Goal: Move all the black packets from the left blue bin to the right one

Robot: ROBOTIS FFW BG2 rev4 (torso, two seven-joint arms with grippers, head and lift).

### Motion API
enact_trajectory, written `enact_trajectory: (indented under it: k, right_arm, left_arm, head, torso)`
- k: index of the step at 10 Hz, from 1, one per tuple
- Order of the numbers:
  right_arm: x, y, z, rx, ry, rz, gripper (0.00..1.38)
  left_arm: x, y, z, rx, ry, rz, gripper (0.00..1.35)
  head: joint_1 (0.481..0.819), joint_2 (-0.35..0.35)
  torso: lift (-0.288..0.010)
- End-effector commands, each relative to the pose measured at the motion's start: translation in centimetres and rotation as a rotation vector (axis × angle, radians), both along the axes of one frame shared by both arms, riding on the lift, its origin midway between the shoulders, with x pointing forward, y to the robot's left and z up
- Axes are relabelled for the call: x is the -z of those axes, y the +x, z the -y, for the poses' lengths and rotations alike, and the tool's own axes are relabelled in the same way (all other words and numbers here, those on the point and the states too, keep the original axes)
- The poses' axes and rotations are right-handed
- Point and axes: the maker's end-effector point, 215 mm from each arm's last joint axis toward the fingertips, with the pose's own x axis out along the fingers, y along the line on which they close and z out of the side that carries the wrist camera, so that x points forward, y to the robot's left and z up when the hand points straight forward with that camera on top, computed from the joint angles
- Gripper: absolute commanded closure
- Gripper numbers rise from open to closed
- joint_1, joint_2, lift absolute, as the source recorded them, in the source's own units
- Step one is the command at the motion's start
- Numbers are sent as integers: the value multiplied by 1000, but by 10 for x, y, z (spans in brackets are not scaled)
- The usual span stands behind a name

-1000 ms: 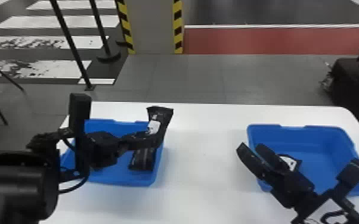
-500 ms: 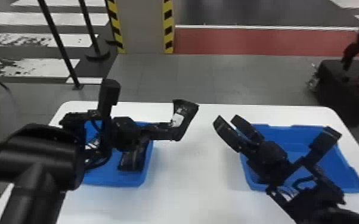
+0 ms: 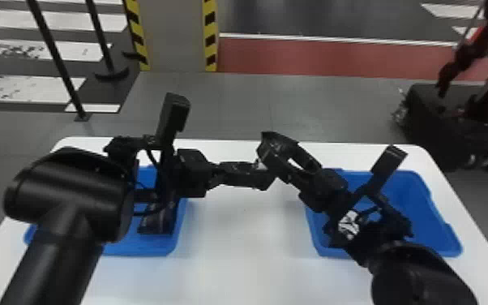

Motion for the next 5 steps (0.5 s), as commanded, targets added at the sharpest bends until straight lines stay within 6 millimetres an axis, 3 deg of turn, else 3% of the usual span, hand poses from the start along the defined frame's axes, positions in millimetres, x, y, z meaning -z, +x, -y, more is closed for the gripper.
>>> enact_trajectory:
  k: [1,2,3,5]
  right_arm:
    - [-5,14,2,11,-11,20,265]
    - [-8,18,2,12,-30,30,711]
    - [-12,19,4,19,-46,46,1306]
    - [-10,12,1,9,-30,44,1282]
  left_arm:
    - [-2,-3,8,16,-9,-2,1200]
    - [-6,-1,10,19,-9,5,1200]
    - [-6,-1,9,19,-7,7,1200]
    - [-9,3,6,12,-7,21,1200]
  head:
    - [695,-46]
    - [695,-59]
    - [695,-64]
    - [695,-66]
  torso:
    - [-110]
    - [-110]
    - [-110]
    - [-110]
